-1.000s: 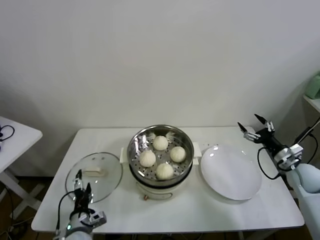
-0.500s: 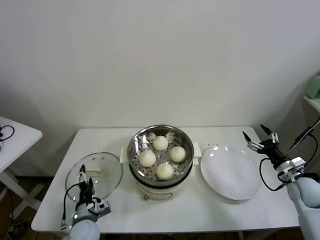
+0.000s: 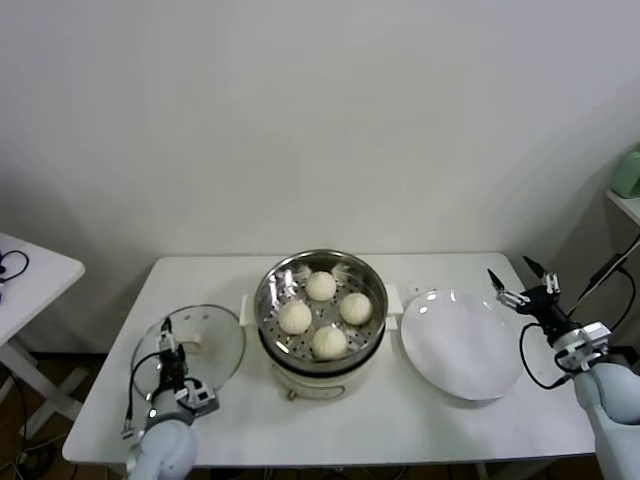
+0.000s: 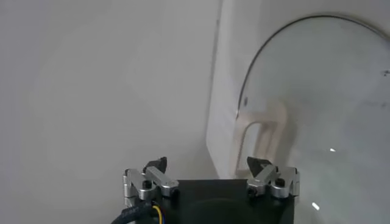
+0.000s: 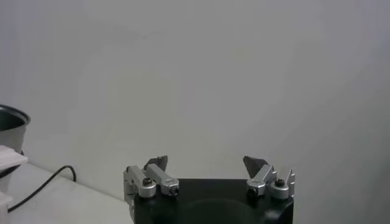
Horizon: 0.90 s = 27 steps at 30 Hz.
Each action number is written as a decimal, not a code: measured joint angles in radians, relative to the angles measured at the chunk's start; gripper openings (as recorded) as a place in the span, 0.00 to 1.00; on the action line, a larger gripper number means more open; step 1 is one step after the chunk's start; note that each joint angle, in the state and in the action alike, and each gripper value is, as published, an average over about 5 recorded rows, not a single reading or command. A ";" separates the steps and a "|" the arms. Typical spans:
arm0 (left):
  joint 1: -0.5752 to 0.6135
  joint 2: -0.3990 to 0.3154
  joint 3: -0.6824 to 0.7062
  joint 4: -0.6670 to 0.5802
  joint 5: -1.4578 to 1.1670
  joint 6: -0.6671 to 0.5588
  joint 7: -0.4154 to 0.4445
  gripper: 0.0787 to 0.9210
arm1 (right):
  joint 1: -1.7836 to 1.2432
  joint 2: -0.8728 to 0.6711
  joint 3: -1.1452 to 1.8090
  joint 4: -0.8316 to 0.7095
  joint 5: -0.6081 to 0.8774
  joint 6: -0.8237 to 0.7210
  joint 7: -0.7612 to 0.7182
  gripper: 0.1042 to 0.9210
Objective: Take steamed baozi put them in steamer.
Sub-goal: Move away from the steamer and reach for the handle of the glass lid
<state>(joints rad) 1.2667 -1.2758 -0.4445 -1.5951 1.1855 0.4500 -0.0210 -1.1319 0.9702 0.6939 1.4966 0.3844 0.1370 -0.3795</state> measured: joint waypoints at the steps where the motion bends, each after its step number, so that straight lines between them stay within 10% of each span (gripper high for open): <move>1: -0.005 0.002 0.001 0.007 0.000 -0.003 0.000 0.88 | 0.000 0.002 0.001 0.000 -0.001 0.000 0.000 0.88; 27: -0.101 0.015 -0.004 0.141 0.017 -0.058 -0.011 0.77 | -0.026 0.027 0.028 0.004 -0.018 -0.001 -0.018 0.88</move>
<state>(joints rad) 1.1655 -1.2608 -0.4486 -1.4543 1.2026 0.3922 -0.0316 -1.1576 0.9973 0.7217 1.5008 0.3666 0.1356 -0.3979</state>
